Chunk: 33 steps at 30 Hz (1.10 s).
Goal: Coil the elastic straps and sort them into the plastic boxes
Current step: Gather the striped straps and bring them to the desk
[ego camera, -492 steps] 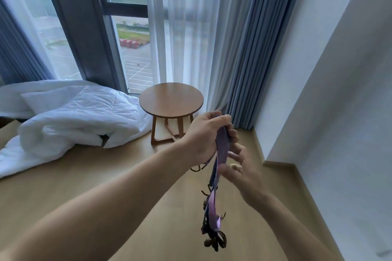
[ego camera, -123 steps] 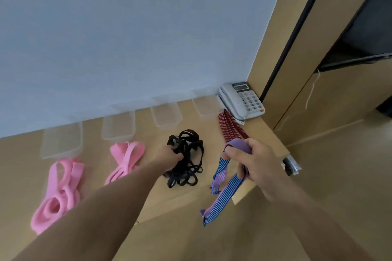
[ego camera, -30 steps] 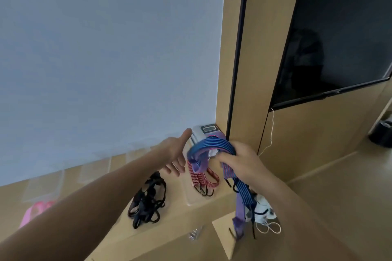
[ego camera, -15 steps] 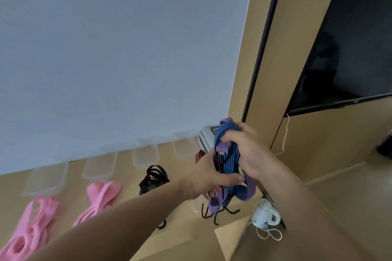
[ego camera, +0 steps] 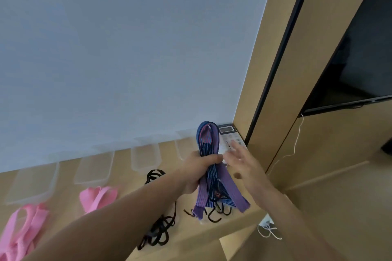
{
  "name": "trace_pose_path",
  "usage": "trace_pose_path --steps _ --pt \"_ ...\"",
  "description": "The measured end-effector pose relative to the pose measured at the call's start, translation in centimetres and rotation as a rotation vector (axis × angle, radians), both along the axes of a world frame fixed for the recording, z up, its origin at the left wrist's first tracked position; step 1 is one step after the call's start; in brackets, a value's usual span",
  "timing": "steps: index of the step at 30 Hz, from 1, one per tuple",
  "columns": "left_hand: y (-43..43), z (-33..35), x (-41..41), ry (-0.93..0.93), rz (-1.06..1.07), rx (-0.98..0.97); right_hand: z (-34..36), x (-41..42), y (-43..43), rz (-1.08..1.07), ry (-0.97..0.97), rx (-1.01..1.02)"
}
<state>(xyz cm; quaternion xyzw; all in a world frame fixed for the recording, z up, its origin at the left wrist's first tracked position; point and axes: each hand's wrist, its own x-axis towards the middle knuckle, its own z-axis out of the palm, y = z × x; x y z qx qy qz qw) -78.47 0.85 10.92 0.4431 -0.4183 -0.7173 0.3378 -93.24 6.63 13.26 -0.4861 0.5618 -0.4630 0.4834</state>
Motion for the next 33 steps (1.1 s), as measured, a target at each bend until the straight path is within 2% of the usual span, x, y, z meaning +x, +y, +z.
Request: trace_pose_path --steps 2,5,8,15,22,25,27,29,31,33 --pt "-1.7 -1.0 -0.4 -0.033 0.023 0.061 -2.5 -0.1 -0.4 0.166 -0.132 0.136" --pt "-4.0 -2.8 -2.0 -0.176 0.002 0.142 -5.2 -0.5 -2.2 0.163 -0.169 0.167" --pt "-5.9 -4.4 -4.4 -0.244 0.016 0.228 -7.3 -2.1 -4.9 0.056 -0.118 0.206" --pt "-8.9 -8.0 -8.1 -0.277 0.194 0.323 -11.3 -5.4 -11.1 0.131 0.117 0.264" --pt "-8.6 -11.3 -7.6 -0.671 -0.004 0.134 -14.9 -6.6 -14.3 0.267 0.42 0.286" --pt "-8.0 -12.4 -6.6 -0.862 -0.083 -0.009 -15.4 -6.9 -14.0 0.181 0.621 0.168" --pt "-7.8 -12.4 -6.2 -0.982 -0.142 -0.11 -15.7 -7.0 -13.5 0.178 0.668 0.048" --pt "-7.6 -12.2 -6.1 -1.057 -0.227 -0.151 -16.2 -6.8 -13.1 0.323 0.735 -0.005" --pt "-7.6 -11.9 -6.1 -1.109 -0.333 -0.131 -16.8 -6.5 -13.1 0.458 0.817 0.026" --pt "-7.7 -11.5 -5.9 -1.119 -0.388 -0.094 -17.0 -6.5 -13.4 0.507 0.862 0.053"
